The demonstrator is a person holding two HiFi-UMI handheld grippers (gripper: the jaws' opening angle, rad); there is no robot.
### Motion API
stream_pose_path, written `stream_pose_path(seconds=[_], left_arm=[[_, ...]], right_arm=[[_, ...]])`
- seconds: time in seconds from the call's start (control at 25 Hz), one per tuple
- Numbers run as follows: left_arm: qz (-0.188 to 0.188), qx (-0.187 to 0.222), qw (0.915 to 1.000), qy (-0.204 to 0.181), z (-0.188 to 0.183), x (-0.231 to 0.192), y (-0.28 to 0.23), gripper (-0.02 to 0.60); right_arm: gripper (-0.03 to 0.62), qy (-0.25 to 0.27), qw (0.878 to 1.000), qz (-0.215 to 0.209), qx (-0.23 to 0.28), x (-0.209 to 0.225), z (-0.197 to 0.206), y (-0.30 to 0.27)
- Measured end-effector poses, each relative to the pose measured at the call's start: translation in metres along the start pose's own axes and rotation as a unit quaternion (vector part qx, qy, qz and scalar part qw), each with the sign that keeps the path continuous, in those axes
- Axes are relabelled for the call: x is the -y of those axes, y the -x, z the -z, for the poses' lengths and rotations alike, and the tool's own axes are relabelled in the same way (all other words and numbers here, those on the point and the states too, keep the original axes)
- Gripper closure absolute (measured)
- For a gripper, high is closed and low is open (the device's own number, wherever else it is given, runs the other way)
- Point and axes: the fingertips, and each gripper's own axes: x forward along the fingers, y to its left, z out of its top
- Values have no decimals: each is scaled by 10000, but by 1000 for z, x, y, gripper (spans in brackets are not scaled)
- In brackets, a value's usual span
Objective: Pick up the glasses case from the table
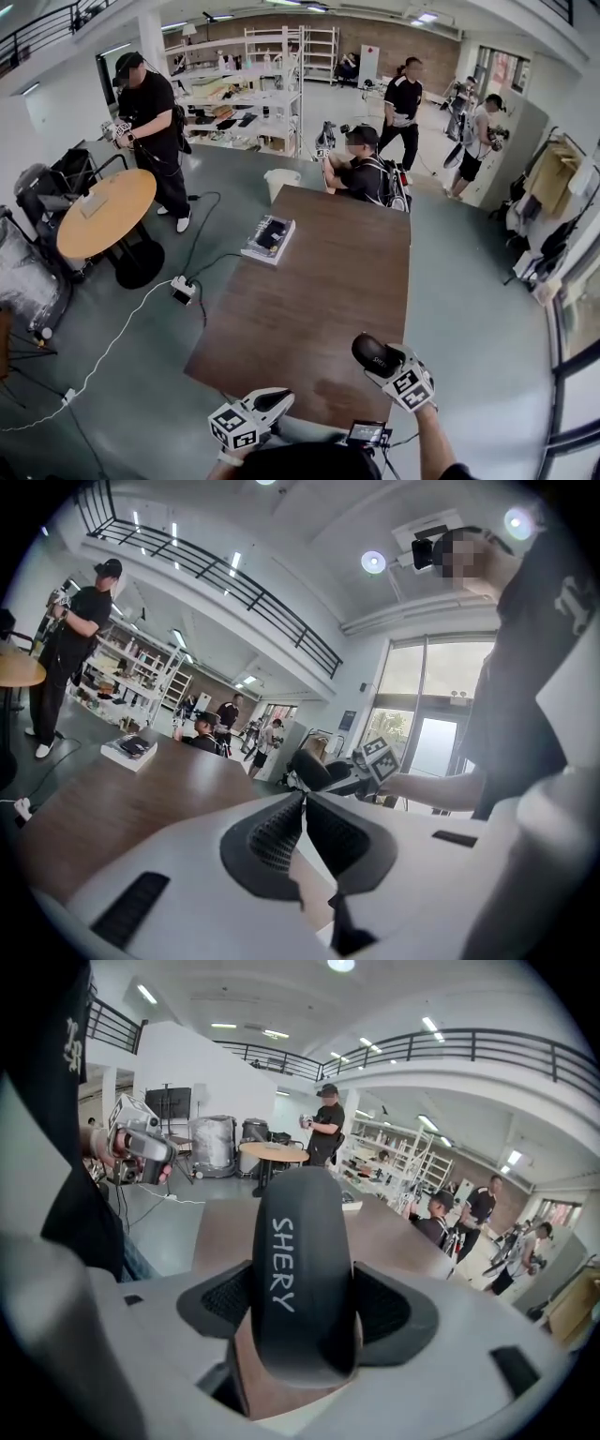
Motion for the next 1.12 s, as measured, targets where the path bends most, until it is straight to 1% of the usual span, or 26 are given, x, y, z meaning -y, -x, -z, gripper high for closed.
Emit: stream_pose_path(seconds=[0.2,0.36,0.44,0.68,0.88,1.04,1.12], left_arm=[[99,-34,9999,-22,-2,-1,-6,575],[180,-72,9998,-59,-1,-3,-8,575],[215,-68,9997,-59,-3,-4,-8,574],[284,-78,9995,-66,-3,-9,-12,575],[369,-95,9993,-62,-4,-17,-14,575],[470,-100,9988,-60,-6,-24,-12,575],[515,-105,9986,-42,-7,-28,-10,575]], right_arm=[[272,-175,9993,326,60,9,4,24],[272,-328,9978,582,54,10,6,42],[272,-431,9967,679,137,9,5,49],[272,-706,9932,865,325,4,2,64],[271,-763,9925,958,10,-4,5,70],[272,-826,9915,1003,79,-11,0,65],[272,-860,9909,1038,5,-15,-3,65]])
